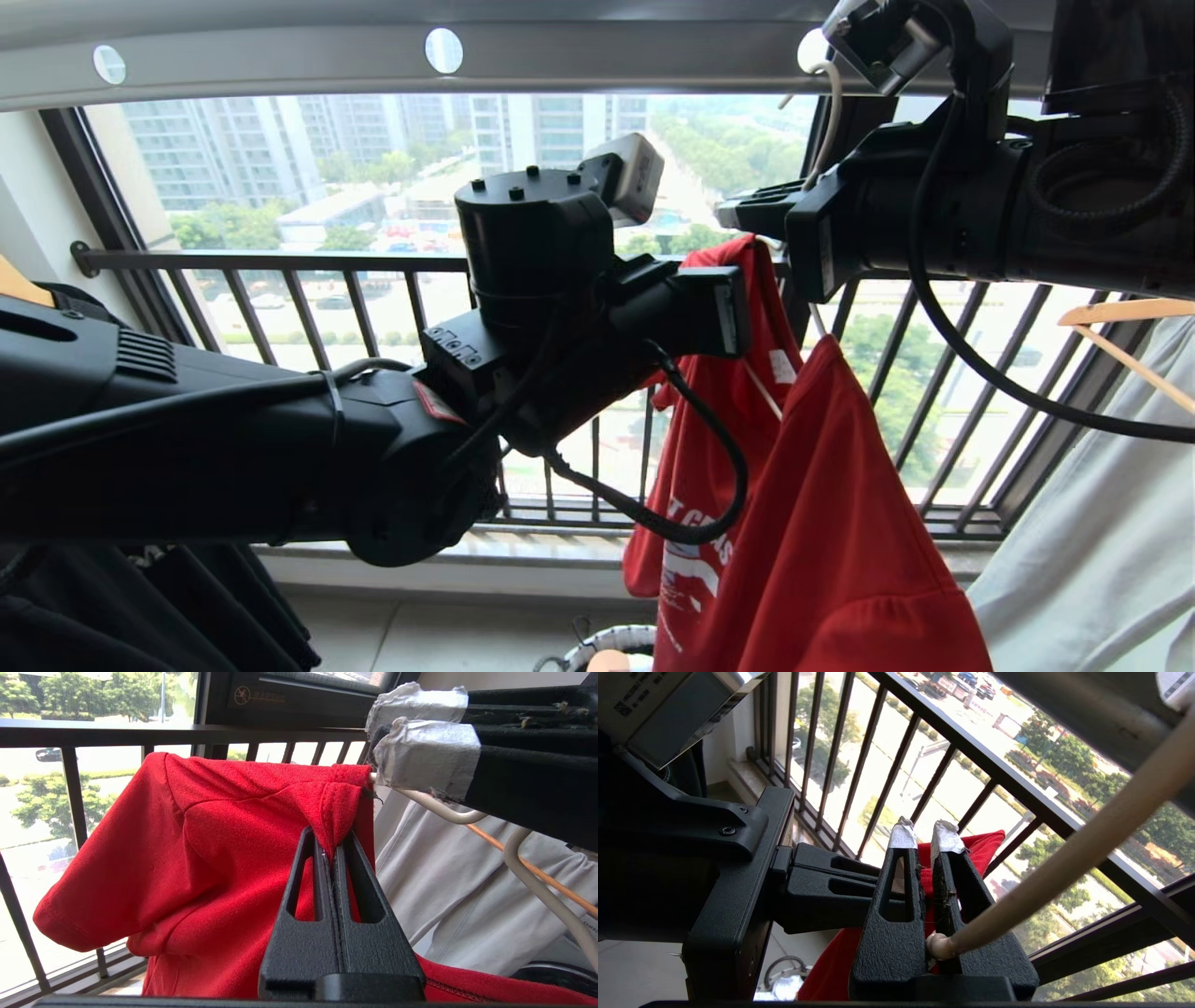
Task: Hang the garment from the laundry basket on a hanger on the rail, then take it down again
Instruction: Take the clothes off the clothes rack
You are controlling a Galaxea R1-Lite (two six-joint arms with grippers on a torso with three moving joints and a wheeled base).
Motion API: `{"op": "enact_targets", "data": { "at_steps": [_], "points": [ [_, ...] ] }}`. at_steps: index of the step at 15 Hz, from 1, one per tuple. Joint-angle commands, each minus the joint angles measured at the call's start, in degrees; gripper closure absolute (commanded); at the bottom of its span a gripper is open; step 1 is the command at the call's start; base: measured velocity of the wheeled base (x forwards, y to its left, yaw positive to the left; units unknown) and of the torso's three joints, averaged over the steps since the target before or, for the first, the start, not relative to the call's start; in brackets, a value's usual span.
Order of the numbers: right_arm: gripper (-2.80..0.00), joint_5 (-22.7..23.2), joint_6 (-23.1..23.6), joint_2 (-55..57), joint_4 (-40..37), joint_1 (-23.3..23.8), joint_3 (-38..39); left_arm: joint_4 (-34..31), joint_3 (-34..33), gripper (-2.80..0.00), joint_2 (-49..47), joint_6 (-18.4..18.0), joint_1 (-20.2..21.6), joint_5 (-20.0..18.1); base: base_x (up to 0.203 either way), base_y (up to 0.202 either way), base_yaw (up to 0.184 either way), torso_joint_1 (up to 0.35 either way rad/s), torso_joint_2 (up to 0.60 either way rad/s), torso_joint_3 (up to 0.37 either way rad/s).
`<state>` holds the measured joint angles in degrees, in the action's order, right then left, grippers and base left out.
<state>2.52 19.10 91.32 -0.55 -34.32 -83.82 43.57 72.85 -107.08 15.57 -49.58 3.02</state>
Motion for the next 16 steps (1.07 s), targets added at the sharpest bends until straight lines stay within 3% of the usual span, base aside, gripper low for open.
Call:
{"op": "enact_targets", "data": {
  "at_steps": [1, 2, 9, 14, 15, 16],
  "points": [
    [0.00, 0.0, 0.1, 0.0, 0.1, 0.0, -0.1, 0.3, -0.2, -2.65, 0.2, 0.0, 0.0, 0.1, 0.000, 0.000, 0.000, 0.000, 0.00, 0.000],
    [0.00, 0.0, 0.1, 0.0, 0.1, 0.0, 0.0, 0.3, -0.2, -2.80, 0.1, 0.0, 0.0, 0.1, 0.000, 0.000, 0.000, 0.000, 0.00, 0.000],
    [0.00, 0.0, 0.1, -0.2, 0.1, 0.0, -0.1, 0.5, -0.7, -2.80, -0.2, -0.2, 1.6, 0.1, 0.000, 0.000, 0.000, 0.000, 0.00, 0.000],
    [0.00, 0.0, 0.1, -0.2, 0.1, 0.3, -0.1, 0.9, -7.5, -2.80, 2.8, -0.3, 4.0, 0.2, 0.000, 0.000, 0.000, 0.000, 0.00, 0.000],
    [0.00, 0.0, 0.1, -0.3, 0.1, 0.4, -0.1, 0.9, -8.8, 0.00, 3.8, -0.3, 4.0, 0.2, 0.000, 0.000, 0.000, 0.000, 0.00, 0.000],
    [0.00, 0.0, 0.0, -0.3, 0.1, 0.4, -0.1, 0.9, -10.5, 0.00, 5.5, 0.0, 4.0, 0.0, 0.000, 0.000, 0.000, 0.000, 0.00, 0.000]
  ]
}}
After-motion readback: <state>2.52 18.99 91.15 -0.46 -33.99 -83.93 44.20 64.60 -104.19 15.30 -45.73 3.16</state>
